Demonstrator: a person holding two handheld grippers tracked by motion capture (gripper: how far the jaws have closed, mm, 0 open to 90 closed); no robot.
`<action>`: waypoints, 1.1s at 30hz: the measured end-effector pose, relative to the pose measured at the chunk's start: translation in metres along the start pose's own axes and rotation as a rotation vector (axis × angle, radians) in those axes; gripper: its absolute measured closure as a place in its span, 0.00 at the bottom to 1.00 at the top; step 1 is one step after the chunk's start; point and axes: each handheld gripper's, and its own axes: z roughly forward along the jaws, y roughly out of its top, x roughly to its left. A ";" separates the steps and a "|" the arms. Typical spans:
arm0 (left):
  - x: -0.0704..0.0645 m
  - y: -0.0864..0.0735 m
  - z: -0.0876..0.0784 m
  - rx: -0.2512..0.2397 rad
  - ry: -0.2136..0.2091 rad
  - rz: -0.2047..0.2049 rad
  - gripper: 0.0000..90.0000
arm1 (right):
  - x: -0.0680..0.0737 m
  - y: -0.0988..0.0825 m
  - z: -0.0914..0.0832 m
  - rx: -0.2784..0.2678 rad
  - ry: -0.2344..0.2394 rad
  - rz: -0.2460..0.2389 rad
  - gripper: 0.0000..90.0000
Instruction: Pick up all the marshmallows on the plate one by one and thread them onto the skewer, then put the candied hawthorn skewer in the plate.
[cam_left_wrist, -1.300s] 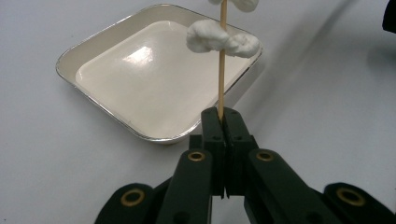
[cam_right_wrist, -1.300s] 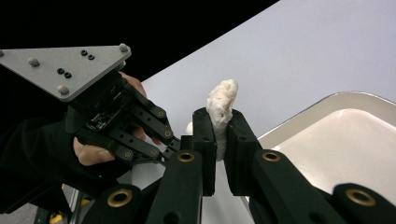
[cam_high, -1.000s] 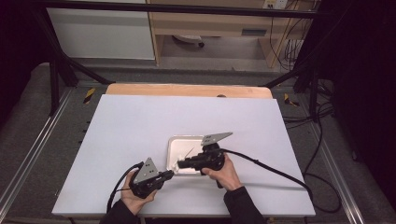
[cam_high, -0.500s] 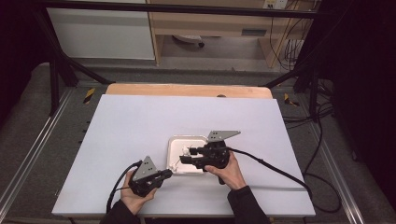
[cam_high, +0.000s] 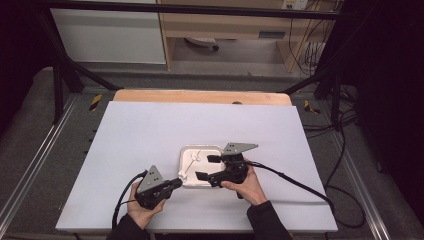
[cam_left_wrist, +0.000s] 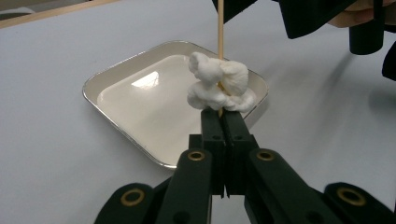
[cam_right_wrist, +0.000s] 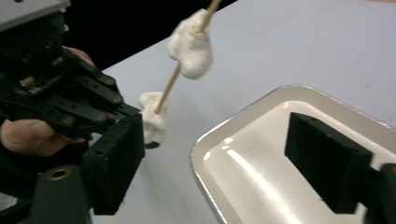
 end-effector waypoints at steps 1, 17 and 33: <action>0.001 0.000 0.000 0.000 0.000 -0.004 0.99 | -0.001 0.000 -0.001 0.001 -0.017 -0.009 0.14; 0.015 0.010 -0.001 0.058 0.009 -0.090 0.99 | -0.037 -0.036 -0.042 0.127 -0.247 0.006 0.01; 0.018 0.032 0.046 0.238 0.054 -0.125 0.99 | -0.057 -0.080 -0.096 0.147 -0.342 0.014 0.01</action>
